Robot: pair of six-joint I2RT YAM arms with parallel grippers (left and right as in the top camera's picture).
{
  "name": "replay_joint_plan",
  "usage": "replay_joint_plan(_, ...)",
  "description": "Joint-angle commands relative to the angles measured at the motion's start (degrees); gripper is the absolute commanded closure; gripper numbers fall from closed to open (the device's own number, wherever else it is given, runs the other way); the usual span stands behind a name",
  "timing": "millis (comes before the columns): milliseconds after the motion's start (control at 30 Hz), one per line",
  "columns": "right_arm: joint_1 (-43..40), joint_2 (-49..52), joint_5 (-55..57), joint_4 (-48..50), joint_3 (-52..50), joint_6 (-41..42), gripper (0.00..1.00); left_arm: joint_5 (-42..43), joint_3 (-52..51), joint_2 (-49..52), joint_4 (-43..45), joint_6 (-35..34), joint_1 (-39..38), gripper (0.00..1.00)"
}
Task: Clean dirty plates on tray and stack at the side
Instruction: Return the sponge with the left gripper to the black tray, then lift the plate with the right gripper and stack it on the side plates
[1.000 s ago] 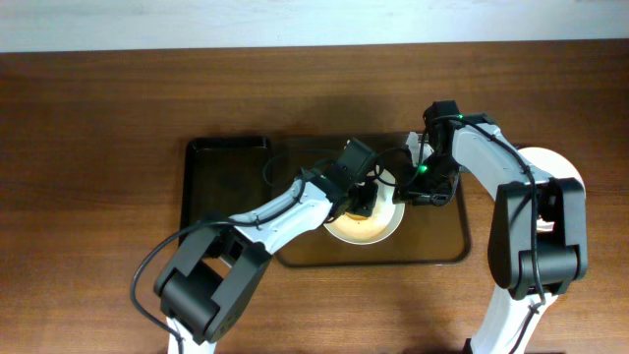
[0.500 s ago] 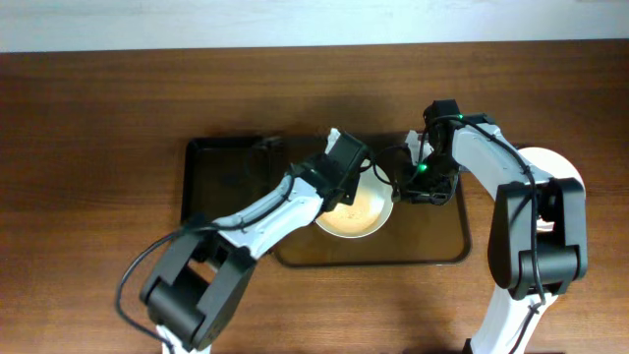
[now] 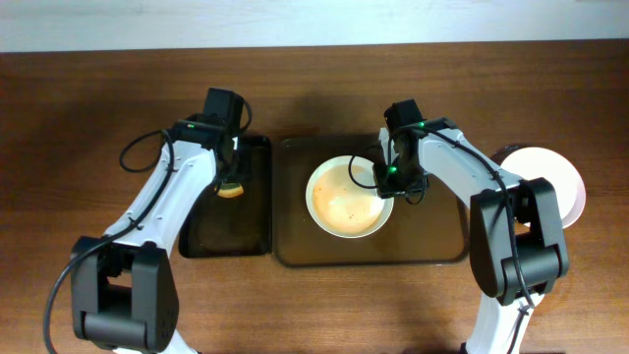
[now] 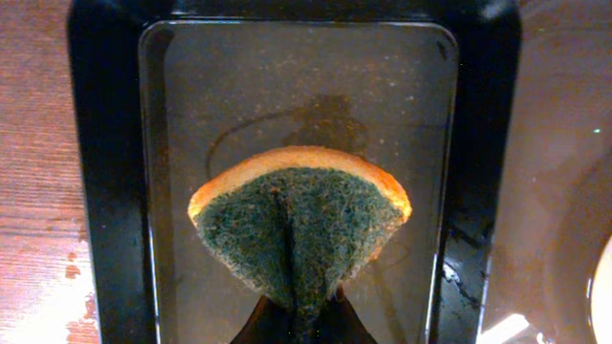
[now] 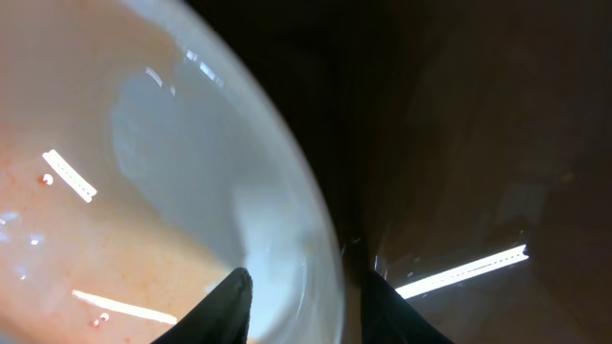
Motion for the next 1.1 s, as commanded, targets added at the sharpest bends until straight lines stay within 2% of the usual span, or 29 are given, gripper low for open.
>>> replay_joint_plan(0, 0.3, 1.7, 1.5, 0.5, -0.2, 1.3, 0.63, 1.8, 0.9, 4.0, 1.3, 1.3, 0.2, 1.0)
replay_joint_plan(67, 0.3, 1.8, 1.4, 0.3, -0.2, 1.3, 0.68, 1.6, 0.9, 8.1, 2.7, 1.3, 0.3, 1.0)
replay_joint_plan(167, 0.3, 1.8, 1.4, 0.3, -0.2, 1.3, 0.69, 1.5, 0.9, 12.9, 6.1, 1.3, 0.9, 1.0)
replay_joint_plan(200, 0.3, 1.8, 1.4, 0.3, -0.2, 1.3, 0.73, 1.4, 0.9, 13.7, 6.7, 1.3, 1.1, 1.0)
replay_joint_plan(233, 0.3, 1.8, 1.4, 0.6, -0.2, 1.3, 0.91, 1.0, 0.9, 14.0, 7.1, 1.3, 1.1, 0.94)
replay_joint_plan(267, 0.3, 1.8, 1.4, 0.8, -0.2, 1.3, 0.96, -0.4, 0.9, 14.1, 7.4, 1.3, 1.1, 0.91)
replay_joint_plan(300, 0.3, 1.8, 1.4, 0.7, -0.2, 1.3, 0.96, -1.4, 0.9, 14.1, 8.0, 1.3, 1.1, 0.53)
replay_joint_plan(333, 0.3, 1.8, 1.4, 0.7, -0.2, 1.3, 0.96, -1.4, 0.9, 14.1, 8.1, 1.3, 1.1, 0.34)
replay_joint_plan(367, 0.3, 1.8, 1.5, 0.8, -0.2, 1.3, 0.96, -1.4, 0.9, 14.1, 8.2, 1.3, 1.1, 0.19)
replay_joint_plan(400, 0.3, 1.7, 1.7, 0.8, 0.0, 1.3, 0.96, -1.4, 0.9, 14.1, 8.2, 1.3, 1.1, 0.08)
replay_joint_plan(433, 0.3, 1.0, 3.3, 0.3, 0.8, 1.3, 0.96, -1.4, 0.9, 14.1, 8.2, 1.3, 1.1, 0.05)
replay_joint_plan(533, 0.7, -3.8, 9.4, -3.6, 3.5, 2.9, 0.96, -1.4, 0.9, 14.1, 8.2, 1.3, 1.1, 0.0)
replay_joint_plan(633, 4.3, -9.4, 18.8, -3.9, 3.5, 2.9, 0.96, -1.4, 0.9, 14.1, 8.4, 1.3, 1.1, 0.0)
replay_joint_plan(733, 11.8, -13.5, 35.3, -5.1, 3.5, 5.1, 0.96, -1.4, 0.9, 14.1, 8.4, 1.3, 1.1, 0.0)
replay_joint_plan(767, 16.0, -14.6, 44.9, -5.6, 3.5, 7.3, 0.96, -1.4, 0.9, 14.1, 8.4, 1.3, 1.1, 0.0)
replay_joint_plan(933, 30.1, -15.0, 74.7, -5.6, 3.5, 11.6, 0.96, -1.4, 0.9, 14.1, 8.4, 1.3, 1.1, 0.0)
replay_joint_plan(1000, 33.5, -15.0, 85.2, -5.2, 3.5, 11.9, 0.96, -1.4, 0.9, 14.1, 8.4, 1.3, 1.1, 0.0)
replay_joint_plan(1067, 35.4, -15.0, 89.8, -4.0, 3.5, 11.9, 0.96, -1.4, 0.9, 14.1, 8.4, 1.3, 1.1, 0.0)
